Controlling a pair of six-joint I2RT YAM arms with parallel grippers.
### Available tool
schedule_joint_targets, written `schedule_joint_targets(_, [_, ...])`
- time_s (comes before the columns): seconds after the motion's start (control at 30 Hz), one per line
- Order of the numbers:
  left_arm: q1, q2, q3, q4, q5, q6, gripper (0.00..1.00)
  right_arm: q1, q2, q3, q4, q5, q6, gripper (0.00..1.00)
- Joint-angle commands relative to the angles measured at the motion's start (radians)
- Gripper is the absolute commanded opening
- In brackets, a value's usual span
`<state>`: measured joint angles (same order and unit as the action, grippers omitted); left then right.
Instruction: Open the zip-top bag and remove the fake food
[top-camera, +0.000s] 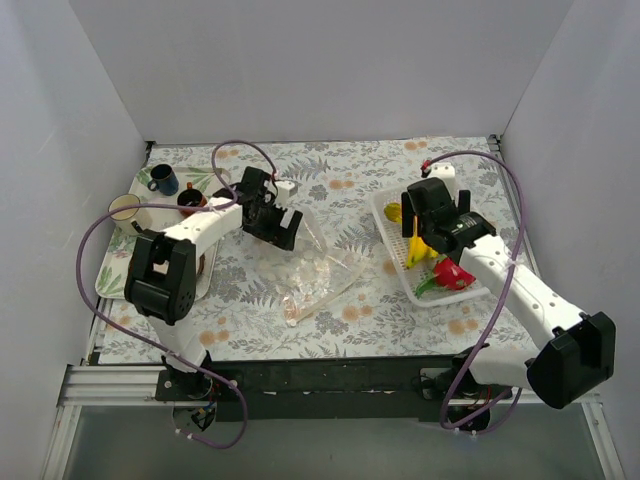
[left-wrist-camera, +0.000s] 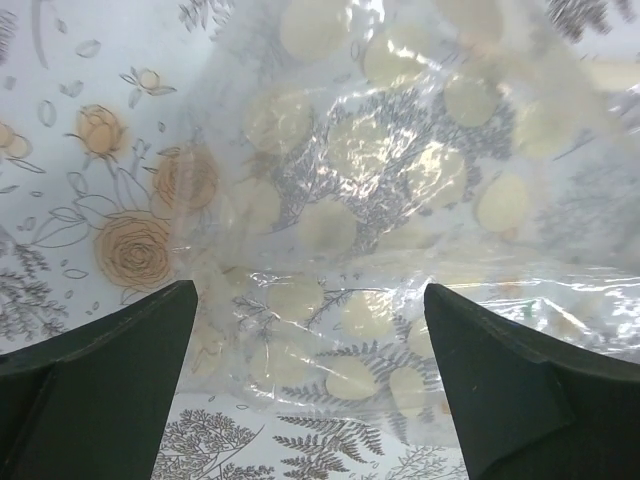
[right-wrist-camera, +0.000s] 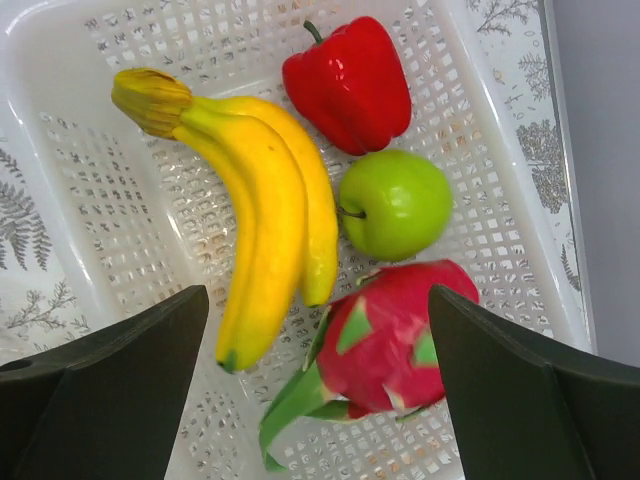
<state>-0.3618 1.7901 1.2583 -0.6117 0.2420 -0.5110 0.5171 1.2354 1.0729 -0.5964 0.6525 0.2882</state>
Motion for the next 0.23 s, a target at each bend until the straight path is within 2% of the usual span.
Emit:
schedule_joint_targets(0.0, [0.056,-0.133,0.026,0.065,0.104,-0.069,0.98,-0.003,-0.017,0.044,0.015,-0.005,-0.009,0.99])
schedule_joint_targets(0.2, [0.121,-0.204,-0.023,0.131,0.204,-0.121,0.98,-0.002,-0.059,0.028,0.07,-0.105,-0.081,0.98])
